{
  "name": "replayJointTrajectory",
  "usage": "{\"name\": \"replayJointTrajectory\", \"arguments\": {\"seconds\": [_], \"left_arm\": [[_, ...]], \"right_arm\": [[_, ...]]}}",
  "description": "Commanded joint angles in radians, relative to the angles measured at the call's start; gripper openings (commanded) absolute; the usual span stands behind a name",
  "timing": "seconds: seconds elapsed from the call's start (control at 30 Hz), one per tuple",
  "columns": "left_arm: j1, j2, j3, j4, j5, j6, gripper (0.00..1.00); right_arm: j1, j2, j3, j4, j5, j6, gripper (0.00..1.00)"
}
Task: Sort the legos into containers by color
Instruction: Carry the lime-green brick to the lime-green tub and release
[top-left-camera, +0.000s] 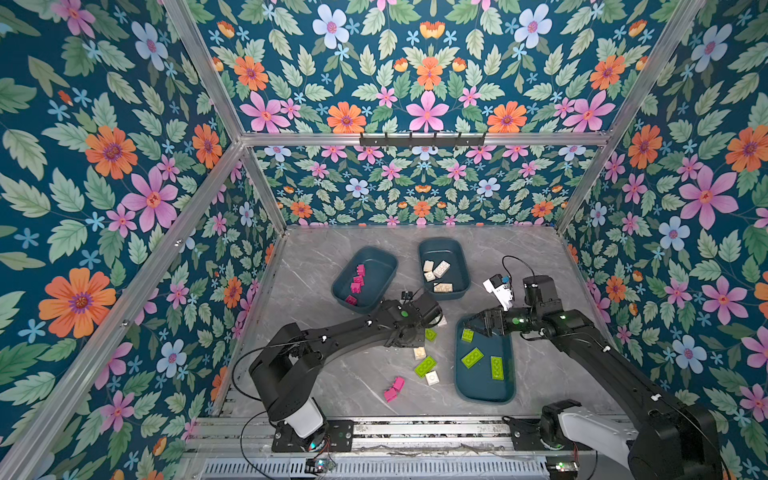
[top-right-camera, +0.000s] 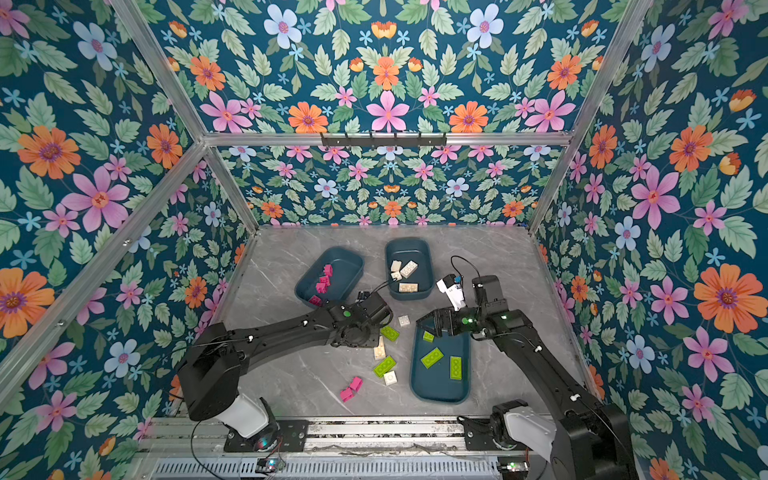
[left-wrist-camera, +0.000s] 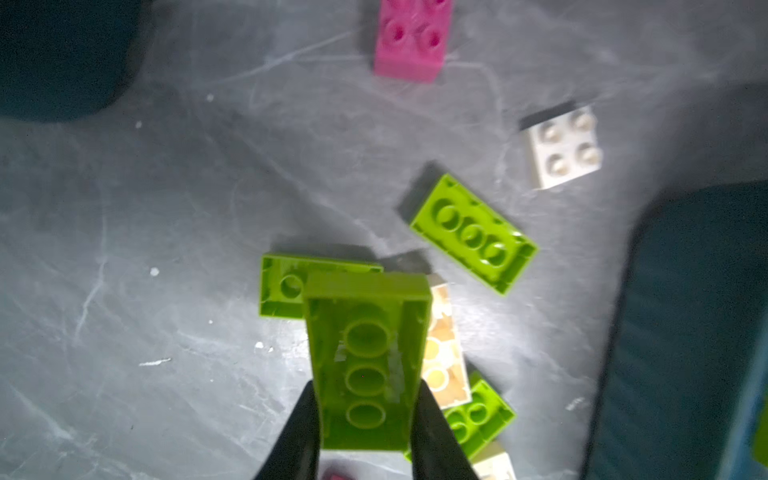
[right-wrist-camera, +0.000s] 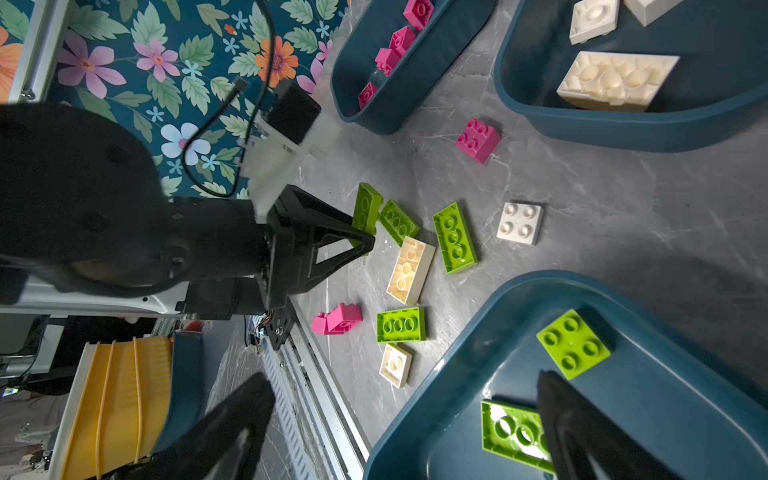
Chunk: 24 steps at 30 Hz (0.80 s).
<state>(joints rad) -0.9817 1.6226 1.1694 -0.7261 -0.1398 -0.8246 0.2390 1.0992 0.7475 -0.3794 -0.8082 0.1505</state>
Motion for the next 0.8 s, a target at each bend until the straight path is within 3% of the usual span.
{"name": "replayJointTrajectory", "arguments": {"seconds": [0.0,0.27,0.43,0.77], "left_arm": [[-0.020,0.003,0.062,-0.032,0.054,0.067,0.27],[-0.110,0.079,0.181,0.090,0.156,0.061,0.28],[-0.124,0.127,0.202,0.236,0.256,0.076,0.27],[-0.124,0.209,0.168,0.343,0.368,0.084,0.27]], "right_arm": [[0.000,-0.013,0.010,-0.024,0.042,-0.029,0.99],[-0.038,-0.047,0.009,-0.054,0.055,-0.047,0.99],[-0.053,-0.090,0.014,-0.099,0.059,-0.067,0.99],[-0.064,-0.170,0.002,-0.164,0.090,-0.089,0.99]]}}
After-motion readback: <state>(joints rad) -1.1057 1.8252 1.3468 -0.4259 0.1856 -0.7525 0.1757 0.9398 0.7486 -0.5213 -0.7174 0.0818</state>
